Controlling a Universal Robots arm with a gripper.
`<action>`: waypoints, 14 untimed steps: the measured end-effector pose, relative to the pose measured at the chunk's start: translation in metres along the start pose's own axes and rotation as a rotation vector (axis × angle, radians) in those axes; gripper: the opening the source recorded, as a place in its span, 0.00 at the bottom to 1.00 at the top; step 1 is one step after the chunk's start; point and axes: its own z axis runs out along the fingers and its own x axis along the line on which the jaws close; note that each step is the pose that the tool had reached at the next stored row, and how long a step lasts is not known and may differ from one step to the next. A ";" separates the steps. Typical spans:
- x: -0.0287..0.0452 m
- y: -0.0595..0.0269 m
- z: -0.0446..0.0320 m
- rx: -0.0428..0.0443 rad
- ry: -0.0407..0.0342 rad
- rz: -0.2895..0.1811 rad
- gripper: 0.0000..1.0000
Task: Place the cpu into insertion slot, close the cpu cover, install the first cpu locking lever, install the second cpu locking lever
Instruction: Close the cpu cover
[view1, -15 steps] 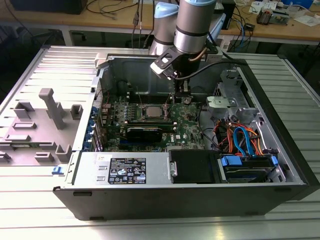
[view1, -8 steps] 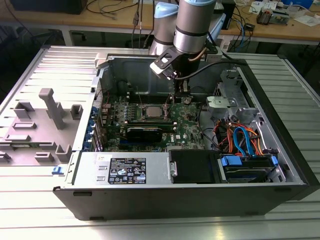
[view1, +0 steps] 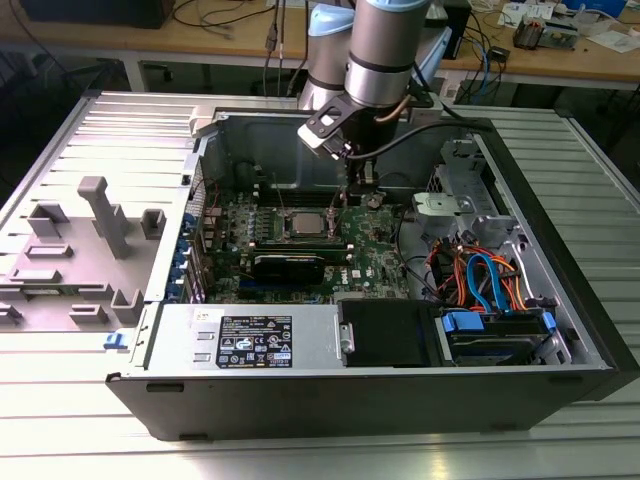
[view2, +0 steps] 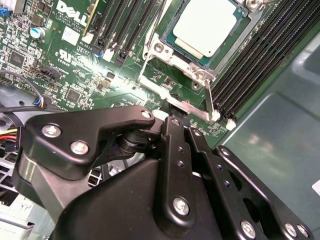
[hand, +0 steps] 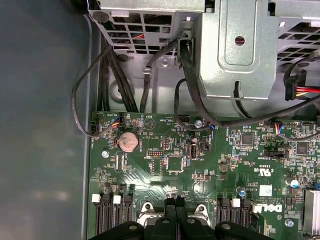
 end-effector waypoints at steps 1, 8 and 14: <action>0.0000 -0.0001 0.0000 0.0000 -0.0001 0.000 0.11; 0.0001 -0.0010 0.0000 0.0000 0.0000 0.000 0.11; 0.0001 -0.0026 0.0003 0.0006 0.0000 0.000 0.11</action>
